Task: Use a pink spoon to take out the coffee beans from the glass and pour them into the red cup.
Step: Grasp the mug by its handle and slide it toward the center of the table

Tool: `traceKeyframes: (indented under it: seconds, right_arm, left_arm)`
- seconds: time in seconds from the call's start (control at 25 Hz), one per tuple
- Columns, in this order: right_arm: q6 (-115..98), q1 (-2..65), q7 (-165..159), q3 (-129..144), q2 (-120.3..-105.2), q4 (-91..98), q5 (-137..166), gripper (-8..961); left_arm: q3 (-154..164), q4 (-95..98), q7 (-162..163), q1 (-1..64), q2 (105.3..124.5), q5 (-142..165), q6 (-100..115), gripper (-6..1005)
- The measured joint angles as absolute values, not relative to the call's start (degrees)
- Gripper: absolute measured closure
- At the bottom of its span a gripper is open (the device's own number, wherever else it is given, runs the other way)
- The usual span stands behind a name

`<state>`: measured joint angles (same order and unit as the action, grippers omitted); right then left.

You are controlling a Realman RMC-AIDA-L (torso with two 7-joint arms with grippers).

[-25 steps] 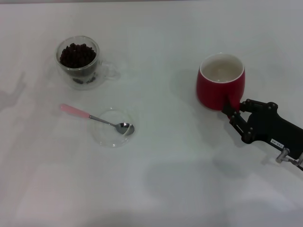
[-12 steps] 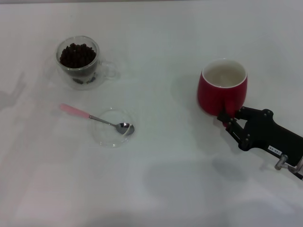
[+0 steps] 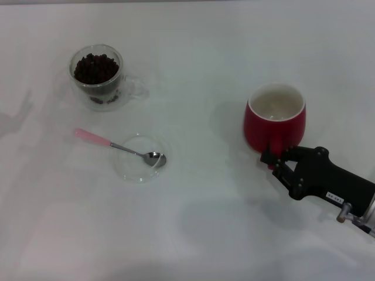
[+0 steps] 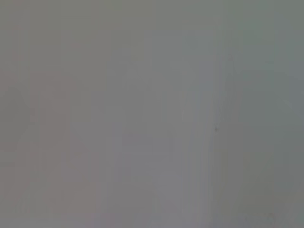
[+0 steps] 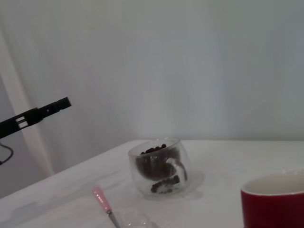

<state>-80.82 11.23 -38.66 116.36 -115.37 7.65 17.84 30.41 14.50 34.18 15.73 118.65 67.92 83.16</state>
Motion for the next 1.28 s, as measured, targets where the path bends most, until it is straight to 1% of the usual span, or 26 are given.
traceKeyframes:
  seconds: [0.72,1.28]
  right_arm:
    - [-83.75,9.05,-39.38,121.95,-115.51,7.94,17.84,828]
    - [-84.80,9.37,-39.68,128.46,-115.65,9.54,17.94,839]
  left_arm:
    - [30.92,14.50,34.33,15.85,118.78,68.65,83.29,210]
    - [31.75,14.50,34.51,15.85,118.81,68.73,83.45,211]
